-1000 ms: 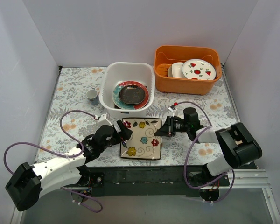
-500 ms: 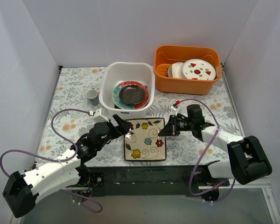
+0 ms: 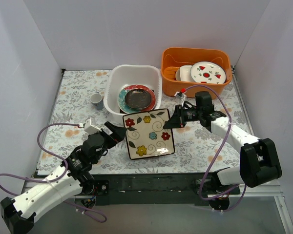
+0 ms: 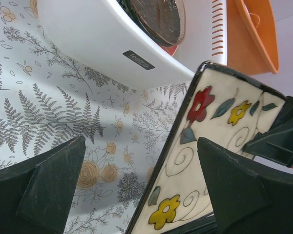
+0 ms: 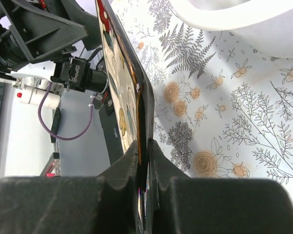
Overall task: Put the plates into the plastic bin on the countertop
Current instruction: Pick up the plate at the center of the board, then place the plate in the plastic bin.
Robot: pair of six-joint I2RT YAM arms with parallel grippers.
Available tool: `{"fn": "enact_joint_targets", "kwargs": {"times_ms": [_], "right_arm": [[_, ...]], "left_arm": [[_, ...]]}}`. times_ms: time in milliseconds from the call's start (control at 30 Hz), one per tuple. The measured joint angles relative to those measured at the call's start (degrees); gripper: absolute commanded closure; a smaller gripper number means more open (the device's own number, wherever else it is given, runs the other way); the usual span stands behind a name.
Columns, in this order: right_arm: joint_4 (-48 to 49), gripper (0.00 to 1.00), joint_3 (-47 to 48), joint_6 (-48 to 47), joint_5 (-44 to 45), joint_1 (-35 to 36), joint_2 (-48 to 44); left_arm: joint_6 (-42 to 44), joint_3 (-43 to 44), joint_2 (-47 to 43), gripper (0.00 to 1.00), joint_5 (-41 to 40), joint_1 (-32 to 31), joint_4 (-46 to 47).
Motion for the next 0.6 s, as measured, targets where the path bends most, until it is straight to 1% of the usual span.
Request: {"fn": "enact_joint_targets", "kwargs": {"times_ms": [133, 267, 433, 600], "right_arm": [[0.57, 0.99, 0.09, 0.83, -0.44, 0.02, 2.12], [0.20, 0.99, 1.20, 1.60, 1.05, 0.00, 4.20], [-0.15, 0.99, 7.58, 1.84, 4.35, 0.00, 6.99], [1.31, 0.99, 14.29, 3.52, 7.17, -0.28, 10.86]], "left_arm": [[0.50, -0.17, -1.62, 0.02, 0.15, 0.00, -0.31], [2.21, -0.31, 0.61, 0.02, 1.90, 0.00, 1.49], [3.56, -0.39, 4.24, 0.02, 3.74, 0.00, 3.23], [4.79, -1.31, 2.34, 0.02, 4.52, 0.00, 5.62]]}}
